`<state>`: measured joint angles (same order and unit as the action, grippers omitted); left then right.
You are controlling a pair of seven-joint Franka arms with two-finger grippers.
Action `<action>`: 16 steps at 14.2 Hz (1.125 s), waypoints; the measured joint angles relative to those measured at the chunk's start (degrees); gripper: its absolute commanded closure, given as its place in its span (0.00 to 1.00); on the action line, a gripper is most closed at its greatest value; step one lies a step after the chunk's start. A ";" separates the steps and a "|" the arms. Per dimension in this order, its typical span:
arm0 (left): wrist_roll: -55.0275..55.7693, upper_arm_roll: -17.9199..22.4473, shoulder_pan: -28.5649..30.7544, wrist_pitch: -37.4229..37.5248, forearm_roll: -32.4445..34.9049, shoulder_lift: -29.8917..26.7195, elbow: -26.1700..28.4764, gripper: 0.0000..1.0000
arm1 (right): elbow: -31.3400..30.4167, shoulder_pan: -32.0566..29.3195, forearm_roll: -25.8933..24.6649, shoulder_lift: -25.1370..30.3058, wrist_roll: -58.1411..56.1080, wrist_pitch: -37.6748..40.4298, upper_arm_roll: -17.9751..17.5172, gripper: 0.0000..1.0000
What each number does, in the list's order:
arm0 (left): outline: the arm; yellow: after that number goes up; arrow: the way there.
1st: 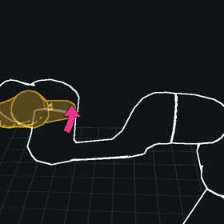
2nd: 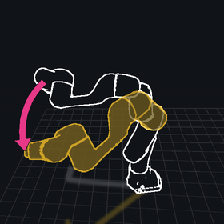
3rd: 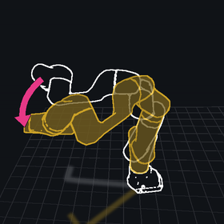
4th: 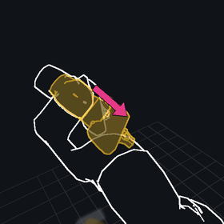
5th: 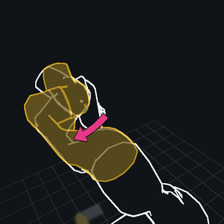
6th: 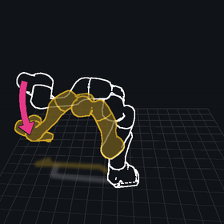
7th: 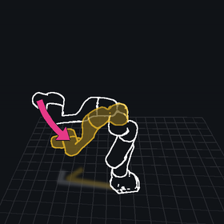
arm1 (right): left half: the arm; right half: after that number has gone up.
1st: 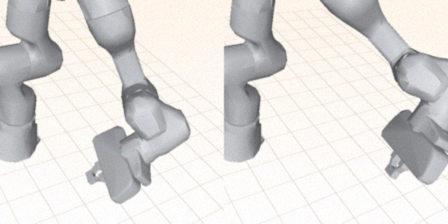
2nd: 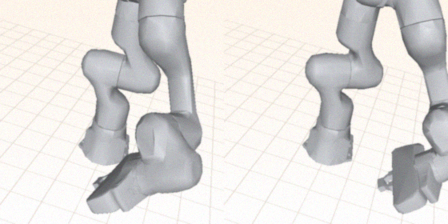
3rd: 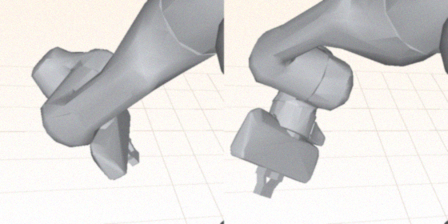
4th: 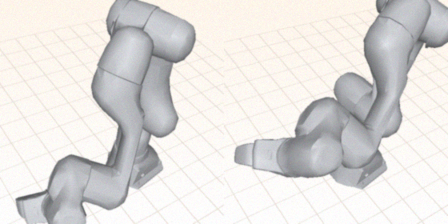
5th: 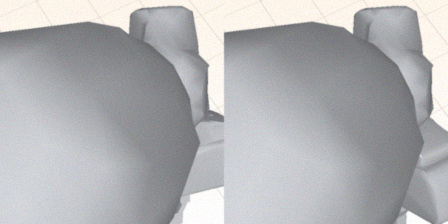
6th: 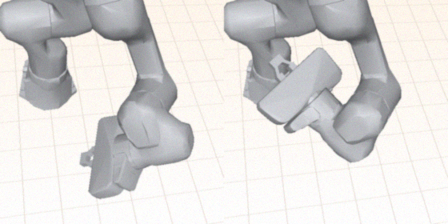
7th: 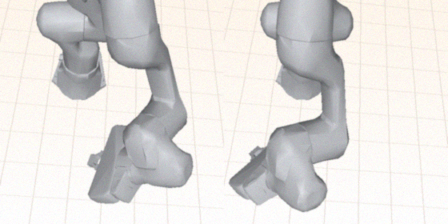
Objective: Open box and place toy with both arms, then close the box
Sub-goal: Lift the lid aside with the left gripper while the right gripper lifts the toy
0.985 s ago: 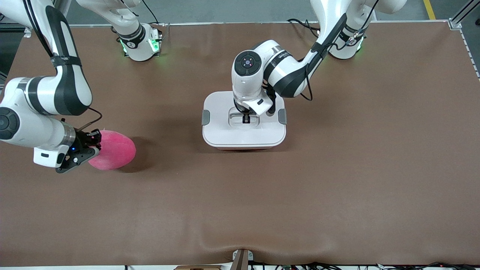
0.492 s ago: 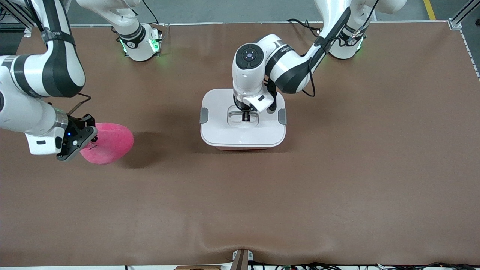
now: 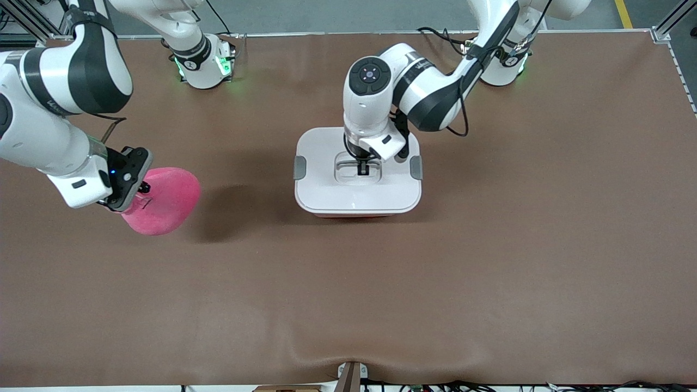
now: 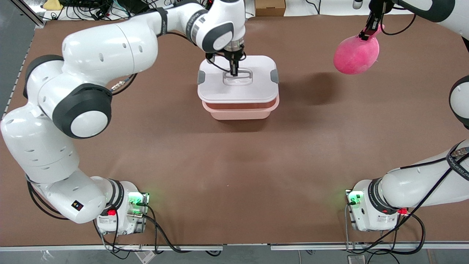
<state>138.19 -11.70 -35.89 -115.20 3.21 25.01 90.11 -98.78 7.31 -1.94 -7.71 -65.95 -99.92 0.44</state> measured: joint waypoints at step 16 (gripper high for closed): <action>-13.91 0.12 15.04 5.25 0.11 -16.70 13.02 1.00 | 0.02 26.56 -11.97 1.80 -5.62 0.48 -0.28 1.00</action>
<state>124.28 -11.58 -20.85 -109.95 3.32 8.31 103.13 -98.75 33.87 -13.91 -5.91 -71.57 -99.43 0.17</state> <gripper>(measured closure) 0.930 0.850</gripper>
